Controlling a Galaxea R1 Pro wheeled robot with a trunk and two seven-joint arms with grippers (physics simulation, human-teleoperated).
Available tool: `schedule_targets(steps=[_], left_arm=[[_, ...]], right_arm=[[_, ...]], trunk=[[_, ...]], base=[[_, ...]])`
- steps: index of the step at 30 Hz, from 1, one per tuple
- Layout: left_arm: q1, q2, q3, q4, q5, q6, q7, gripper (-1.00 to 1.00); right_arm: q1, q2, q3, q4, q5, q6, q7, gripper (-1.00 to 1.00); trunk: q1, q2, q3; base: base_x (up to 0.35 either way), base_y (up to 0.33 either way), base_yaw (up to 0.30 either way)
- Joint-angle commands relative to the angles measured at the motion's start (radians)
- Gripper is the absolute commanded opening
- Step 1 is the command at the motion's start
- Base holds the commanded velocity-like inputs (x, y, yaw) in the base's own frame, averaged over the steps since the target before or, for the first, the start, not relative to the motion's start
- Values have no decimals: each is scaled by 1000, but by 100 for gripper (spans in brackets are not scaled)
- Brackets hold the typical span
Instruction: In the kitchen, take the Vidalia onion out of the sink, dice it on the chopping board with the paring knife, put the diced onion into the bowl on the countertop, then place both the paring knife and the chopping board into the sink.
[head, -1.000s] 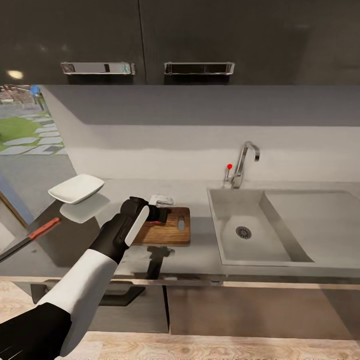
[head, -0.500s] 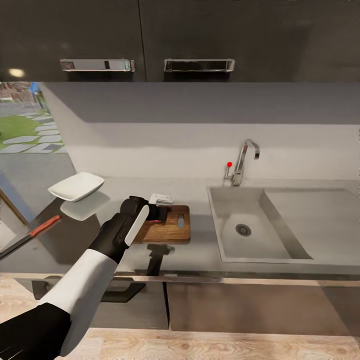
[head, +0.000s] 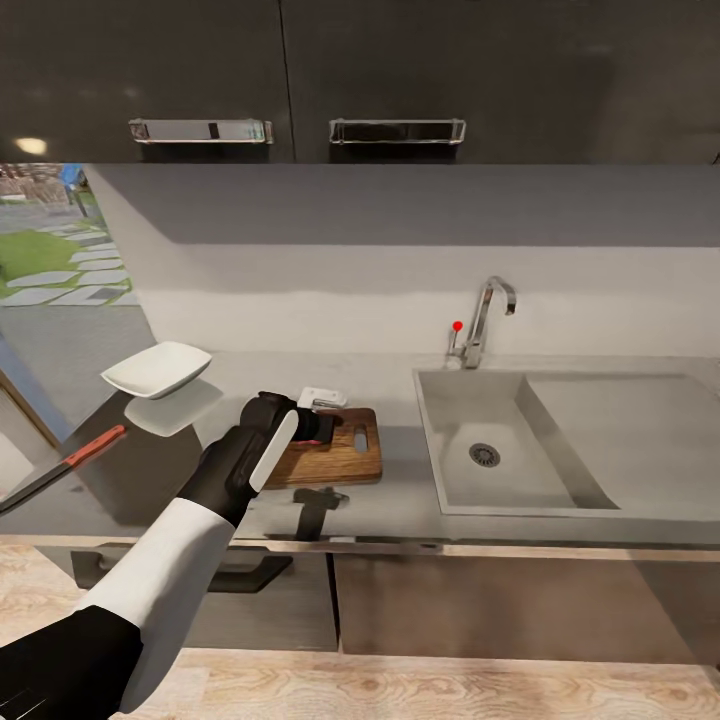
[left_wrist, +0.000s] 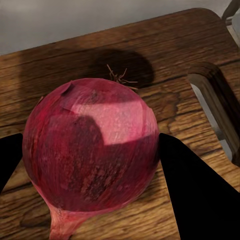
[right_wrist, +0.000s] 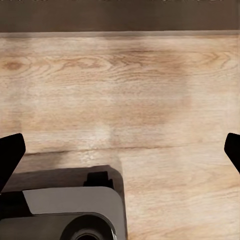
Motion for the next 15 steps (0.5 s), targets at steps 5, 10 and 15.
schedule_targets(steps=[5, 10, 15], left_arm=[[0, 0, -2, 8, 25, 2, 8, -100], [0, 1, -1, 5, 9, -3, 11, -100], [0, 1, -2, 9, 9, -9, 11, -100]], right_arm=[[-1, -1, 0, 1, -6, -4, 1, 100], [-1, 5, 5, -1, -5, -5, 1, 100], [-1, 14, 5, -1, -4, -4, 1, 100]], trunk=[[0, -1, -1], [0, 0, -1], [0, 0, -1]], base=[[0, 0, 0], [0, 0, 0], [0, 0, 0]])
